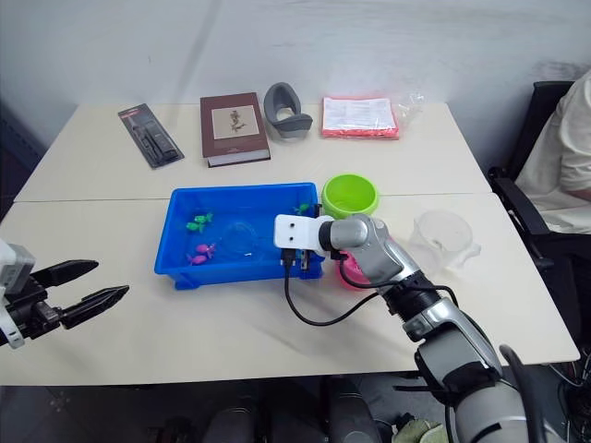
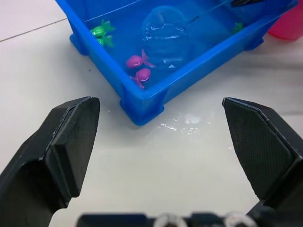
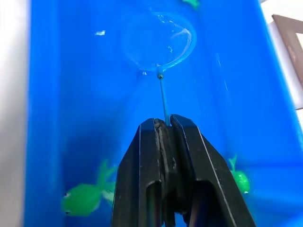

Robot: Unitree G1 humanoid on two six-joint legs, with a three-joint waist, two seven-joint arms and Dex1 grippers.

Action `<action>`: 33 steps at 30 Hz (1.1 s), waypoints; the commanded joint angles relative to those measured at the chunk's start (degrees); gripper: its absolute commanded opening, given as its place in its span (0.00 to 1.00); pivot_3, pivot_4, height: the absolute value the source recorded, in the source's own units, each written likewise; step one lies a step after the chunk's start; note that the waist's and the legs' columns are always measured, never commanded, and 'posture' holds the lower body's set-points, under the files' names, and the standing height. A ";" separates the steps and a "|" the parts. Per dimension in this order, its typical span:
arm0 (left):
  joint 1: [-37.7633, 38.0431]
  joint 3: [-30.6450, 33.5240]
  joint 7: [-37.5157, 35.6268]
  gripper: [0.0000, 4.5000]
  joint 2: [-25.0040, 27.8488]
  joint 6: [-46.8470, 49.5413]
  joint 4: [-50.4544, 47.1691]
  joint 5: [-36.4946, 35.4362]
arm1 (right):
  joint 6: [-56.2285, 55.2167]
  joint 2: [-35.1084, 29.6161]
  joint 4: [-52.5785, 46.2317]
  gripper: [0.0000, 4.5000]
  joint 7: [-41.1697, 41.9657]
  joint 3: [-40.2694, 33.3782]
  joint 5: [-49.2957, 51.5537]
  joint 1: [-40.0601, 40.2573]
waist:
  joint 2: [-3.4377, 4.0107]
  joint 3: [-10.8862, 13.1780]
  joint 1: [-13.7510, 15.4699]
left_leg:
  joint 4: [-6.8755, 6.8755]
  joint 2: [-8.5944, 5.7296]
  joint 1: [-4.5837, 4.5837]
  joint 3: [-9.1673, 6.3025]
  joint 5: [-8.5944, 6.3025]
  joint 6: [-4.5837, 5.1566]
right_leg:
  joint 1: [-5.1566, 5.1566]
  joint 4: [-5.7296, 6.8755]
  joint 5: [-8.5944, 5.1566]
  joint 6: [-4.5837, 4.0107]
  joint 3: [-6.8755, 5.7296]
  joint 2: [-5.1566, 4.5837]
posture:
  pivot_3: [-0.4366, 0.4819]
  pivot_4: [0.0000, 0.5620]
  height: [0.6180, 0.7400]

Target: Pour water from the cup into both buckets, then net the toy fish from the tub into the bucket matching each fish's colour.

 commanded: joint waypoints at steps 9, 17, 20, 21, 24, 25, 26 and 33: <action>2.91 5.46 0.62 0.99 0.51 0.59 -3.56 -2.63 | -4.38 9.00 11.83 0.00 -1.60 0.96 -3.36 -6.45 | 0.01 0.00 -1.38 | -0.10 0.02 0.03 -0.09 0.08 -0.17 | -0.01 0.05 -0.04 -0.09 -0.08 -0.02 | 0.48 0.27 1.00; 5.45 7.67 1.46 0.99 -0.55 0.50 -5.28 -3.96 | -2.16 13.21 12.95 0.00 2.58 -1.83 0.59 -6.80 | 0.02 0.01 -1.23 | -0.46 0.02 0.04 -0.15 0.12 -0.27 | -0.04 -0.08 -0.08 -0.16 -0.15 -0.06 | 0.48 0.27 1.00; 5.95 7.98 1.58 0.99 -0.39 0.19 -5.09 -4.28 | -1.79 13.04 12.41 0.00 2.49 -2.59 1.00 -6.96 | 0.01 0.00 -1.23 | -0.63 -0.01 0.04 -0.17 0.12 -0.27 | -0.04 -0.18 -0.08 -0.16 -0.19 -0.12 | 0.48 0.27 1.00; 5.90 7.87 1.65 0.99 -0.24 0.12 -4.96 -4.37 | -1.93 12.91 12.50 0.00 2.10 -2.77 0.89 -7.11 | 0.02 0.00 -1.23 | -0.68 -0.03 0.04 -0.18 0.13 -0.27 | -0.04 -0.21 -0.09 -0.16 -0.21 -0.14 | 0.48 0.27 1.00; 5.10 6.98 1.78 0.99 0.29 -0.12 -4.39 -4.63 | -2.62 12.53 13.15 0.00 0.94 -3.18 0.22 -7.32 | 0.02 0.01 -1.23 | -0.73 -0.03 0.04 -0.21 0.14 -0.30 | -0.05 -0.24 -0.10 -0.19 -0.25 -0.15 | 0.48 0.27 1.00; 4.64 6.57 1.81 0.99 0.53 -0.17 -4.12 -4.71 | -3.03 12.37 13.53 0.00 0.64 -3.20 -0.14 -7.40 | 0.02 0.01 -1.24 | -0.74 -0.03 0.04 -0.21 0.15 -0.31 | -0.05 -0.24 -0.10 -0.19 -0.26 -0.15 | 0.48 0.27 1.00; 4.30 6.24 1.81 0.99 0.69 -0.24 -3.93 -4.72 | -3.44 12.20 13.78 0.00 0.42 -3.13 -0.45 -7.41 | 0.01 0.01 -1.24 | -0.75 -0.03 0.04 -0.21 0.15 -0.32 | -0.05 -0.24 -0.11 -0.20 -0.26 -0.15 | 0.48 0.27 1.00; 1.06 3.36 1.65 0.99 2.03 -0.84 -2.13 -4.24 | -4.25 11.13 14.44 0.00 -0.71 -3.65 -0.91 -7.65 | 0.02 0.01 -1.40 | -0.78 -0.03 0.05 -0.22 0.17 -0.35 | -0.07 -0.22 -0.11 -0.21 -0.26 -0.14 | 0.48 0.27 1.00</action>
